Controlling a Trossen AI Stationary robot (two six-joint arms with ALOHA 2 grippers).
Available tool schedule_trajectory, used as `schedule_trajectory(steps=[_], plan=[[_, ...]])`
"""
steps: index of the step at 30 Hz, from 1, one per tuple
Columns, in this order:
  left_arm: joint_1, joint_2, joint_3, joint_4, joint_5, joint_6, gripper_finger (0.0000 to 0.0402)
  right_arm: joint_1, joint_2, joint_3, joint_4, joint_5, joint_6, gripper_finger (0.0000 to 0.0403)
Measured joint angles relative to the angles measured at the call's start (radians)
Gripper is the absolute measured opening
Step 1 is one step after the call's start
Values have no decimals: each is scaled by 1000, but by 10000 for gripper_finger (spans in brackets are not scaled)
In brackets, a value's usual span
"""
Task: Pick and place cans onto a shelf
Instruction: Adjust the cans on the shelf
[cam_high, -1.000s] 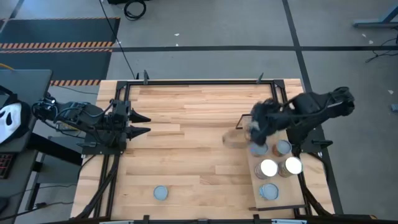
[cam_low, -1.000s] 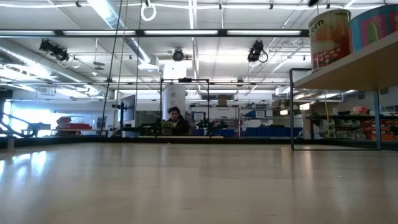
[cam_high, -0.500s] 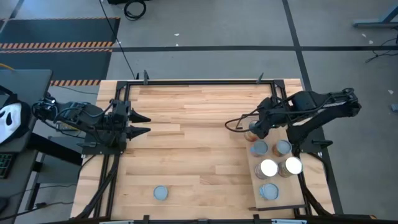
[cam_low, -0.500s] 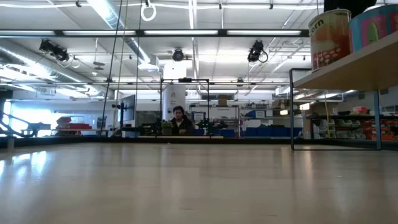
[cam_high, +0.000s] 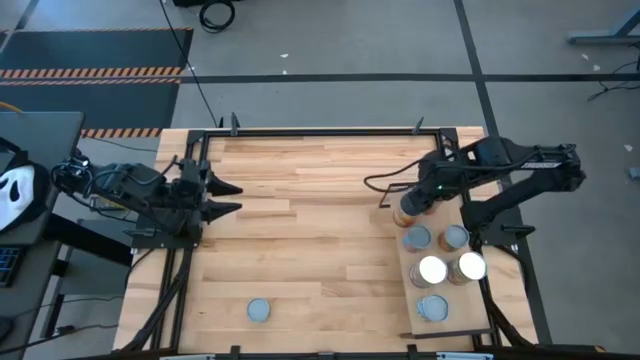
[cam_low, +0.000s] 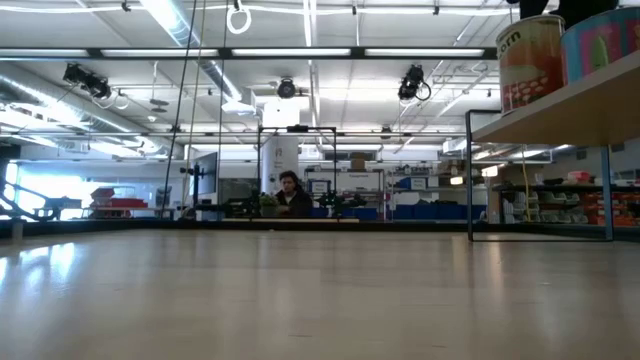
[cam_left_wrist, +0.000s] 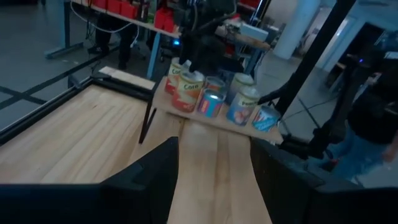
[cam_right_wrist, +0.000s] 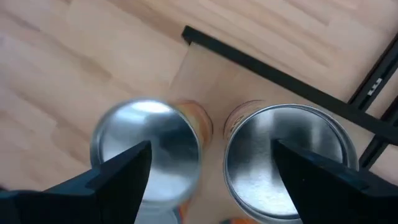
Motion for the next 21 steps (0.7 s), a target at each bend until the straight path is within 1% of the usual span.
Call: schedule_trajectory(steps=[4,6,9,11,14,17,19,21], plan=[[0,0,0,27,0,0,206,-37,-50,-1,-1,-19,-73,347],[0,0,0,27,1,0,206,-60,-80,-1,-1,-34,-83,347],[0,0,0,26,28,0,206,-93,-132,-1,0,-46,-84,347],[0,0,0,26,45,-7,206,-106,-156,-1,43,-47,-102,347],[-1,0,0,30,49,-7,206,-111,-159,1,206,-53,-219,347],[0,0,0,64,49,-6,206,-113,-124,1,335,-100,-368,347],[0,2,0,96,49,-7,206,-118,-100,0,332,-133,-471,344],[-1,6,0,113,58,-6,204,-121,-95,1,264,-167,-544,328]])
